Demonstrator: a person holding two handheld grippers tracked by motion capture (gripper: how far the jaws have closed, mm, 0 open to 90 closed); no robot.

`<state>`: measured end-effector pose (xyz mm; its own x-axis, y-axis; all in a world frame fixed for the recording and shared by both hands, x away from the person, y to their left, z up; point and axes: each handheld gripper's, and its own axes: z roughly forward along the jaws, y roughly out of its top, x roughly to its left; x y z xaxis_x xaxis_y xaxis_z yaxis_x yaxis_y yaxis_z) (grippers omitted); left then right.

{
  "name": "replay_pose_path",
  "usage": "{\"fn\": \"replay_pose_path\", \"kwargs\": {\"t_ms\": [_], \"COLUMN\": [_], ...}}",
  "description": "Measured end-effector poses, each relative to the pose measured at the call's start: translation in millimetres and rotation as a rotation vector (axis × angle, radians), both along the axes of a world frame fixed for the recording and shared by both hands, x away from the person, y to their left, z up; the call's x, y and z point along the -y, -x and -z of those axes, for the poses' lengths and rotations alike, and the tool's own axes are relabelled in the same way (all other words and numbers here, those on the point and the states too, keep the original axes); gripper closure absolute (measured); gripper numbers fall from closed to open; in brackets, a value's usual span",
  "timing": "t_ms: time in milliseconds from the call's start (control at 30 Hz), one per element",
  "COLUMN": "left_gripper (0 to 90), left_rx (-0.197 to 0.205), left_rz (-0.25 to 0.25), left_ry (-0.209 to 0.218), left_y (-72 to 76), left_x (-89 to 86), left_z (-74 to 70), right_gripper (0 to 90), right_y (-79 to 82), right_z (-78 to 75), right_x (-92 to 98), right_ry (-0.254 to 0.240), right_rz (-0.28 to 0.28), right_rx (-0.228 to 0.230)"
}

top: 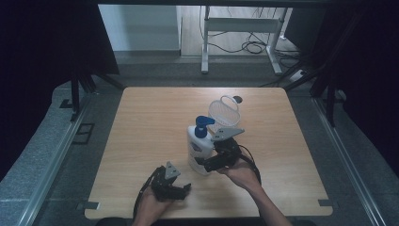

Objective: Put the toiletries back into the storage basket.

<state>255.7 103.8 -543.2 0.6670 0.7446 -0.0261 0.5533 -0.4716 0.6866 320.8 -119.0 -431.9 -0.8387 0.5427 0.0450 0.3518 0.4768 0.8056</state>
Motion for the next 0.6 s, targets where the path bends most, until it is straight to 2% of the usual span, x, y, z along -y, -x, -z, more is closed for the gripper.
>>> {"fn": "replay_pose_path", "kwargs": {"t_ms": [267, 400, 600], "left_gripper": [12.0, 12.0, 12.0], "left_rx": [0.001, 0.001, 0.002], "left_rz": [-0.001, 0.001, 0.0], "left_ry": [-0.001, -0.002, -0.002], "left_y": [0.0, 0.0, 0.0], "left_x": [0.0, -0.1, 0.0], "left_z": [0.0, -0.1, 0.0], "right_gripper": [15.2, 22.4, 31.8], "right_y": [-4.2, -4.9, -7.5], "right_z": [-3.2, -4.5, -3.3], "right_x": [-10.5, -13.7, -16.1], "right_ry": [0.008, 0.0, 0.014], "right_rz": [0.022, 0.023, 0.029], "right_rx": [0.031, 0.04, 0.054]}}
